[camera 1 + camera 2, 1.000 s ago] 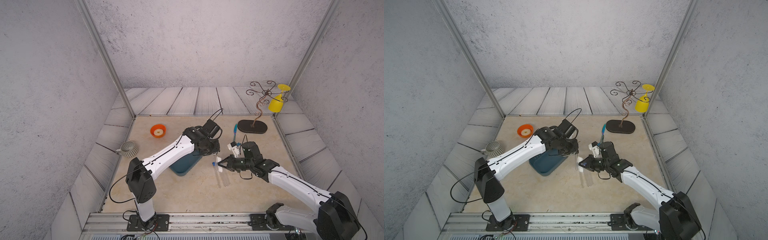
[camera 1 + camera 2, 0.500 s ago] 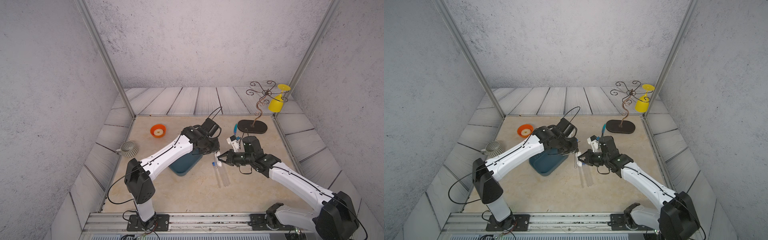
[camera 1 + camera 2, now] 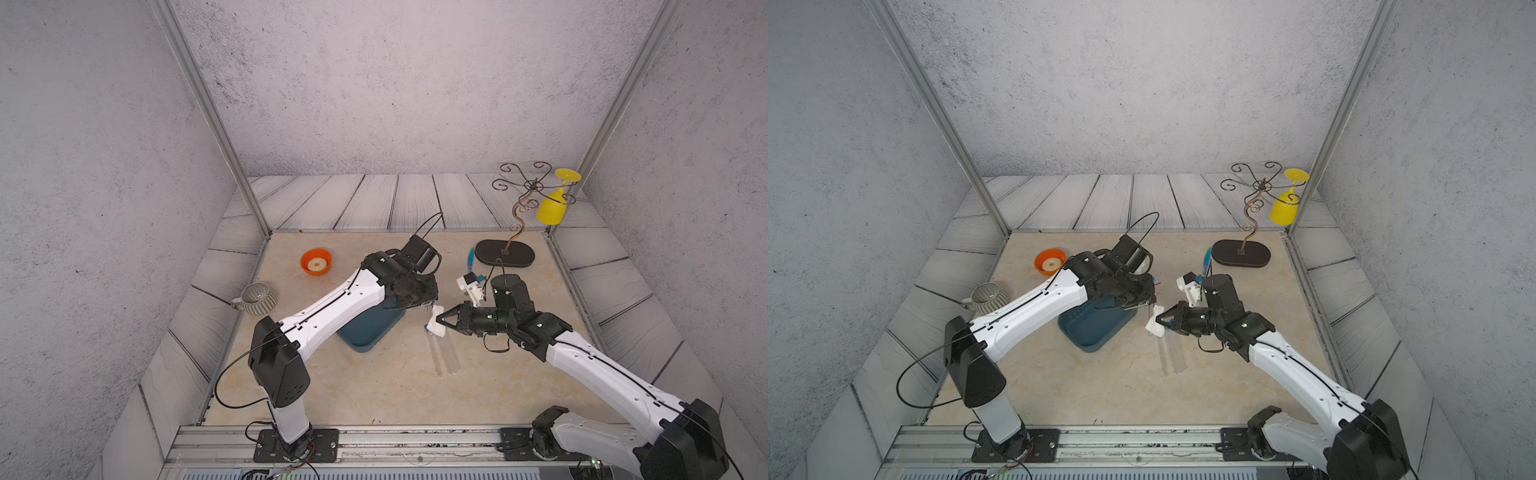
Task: Wipe the exteriors of test tubes
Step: Wipe the dirt from the test tube.
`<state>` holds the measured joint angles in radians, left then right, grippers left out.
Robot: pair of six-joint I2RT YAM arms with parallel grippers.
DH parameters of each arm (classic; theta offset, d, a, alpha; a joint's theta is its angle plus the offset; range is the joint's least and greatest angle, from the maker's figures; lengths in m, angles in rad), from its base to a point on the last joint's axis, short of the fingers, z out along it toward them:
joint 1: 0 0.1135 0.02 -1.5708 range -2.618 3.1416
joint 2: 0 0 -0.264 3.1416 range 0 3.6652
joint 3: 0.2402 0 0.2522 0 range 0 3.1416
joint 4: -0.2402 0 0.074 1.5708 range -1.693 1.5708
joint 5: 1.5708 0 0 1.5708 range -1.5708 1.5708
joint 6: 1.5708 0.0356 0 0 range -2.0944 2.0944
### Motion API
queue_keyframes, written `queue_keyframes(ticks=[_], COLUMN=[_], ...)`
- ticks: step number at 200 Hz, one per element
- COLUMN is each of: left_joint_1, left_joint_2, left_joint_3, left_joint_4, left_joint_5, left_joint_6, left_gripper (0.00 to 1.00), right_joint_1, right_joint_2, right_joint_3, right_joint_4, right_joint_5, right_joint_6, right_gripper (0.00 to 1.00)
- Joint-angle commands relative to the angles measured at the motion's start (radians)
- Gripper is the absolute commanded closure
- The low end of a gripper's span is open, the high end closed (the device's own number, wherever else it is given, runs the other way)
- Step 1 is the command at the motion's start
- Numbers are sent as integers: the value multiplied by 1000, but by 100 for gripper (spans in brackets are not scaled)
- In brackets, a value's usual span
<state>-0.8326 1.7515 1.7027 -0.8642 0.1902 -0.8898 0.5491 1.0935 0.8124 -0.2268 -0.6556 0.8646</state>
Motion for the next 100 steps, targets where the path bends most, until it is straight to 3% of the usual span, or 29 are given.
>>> queue_keyframes(ticks=[1, 100], left_joint_1=[7, 7], left_joint_2=[-26, -62], left_joint_3=[15, 5], left_joint_4=[-2, 14], left_joint_5=[6, 35], left_joint_6=[24, 32], left_gripper=[85, 85], right_joint_1=[16, 27], right_joint_2=[-27, 11], right_joint_3=[-1, -65], right_joint_4=[-14, -43], right_joint_5=[-19, 41], right_joint_6=[11, -16], right_gripper=[95, 95])
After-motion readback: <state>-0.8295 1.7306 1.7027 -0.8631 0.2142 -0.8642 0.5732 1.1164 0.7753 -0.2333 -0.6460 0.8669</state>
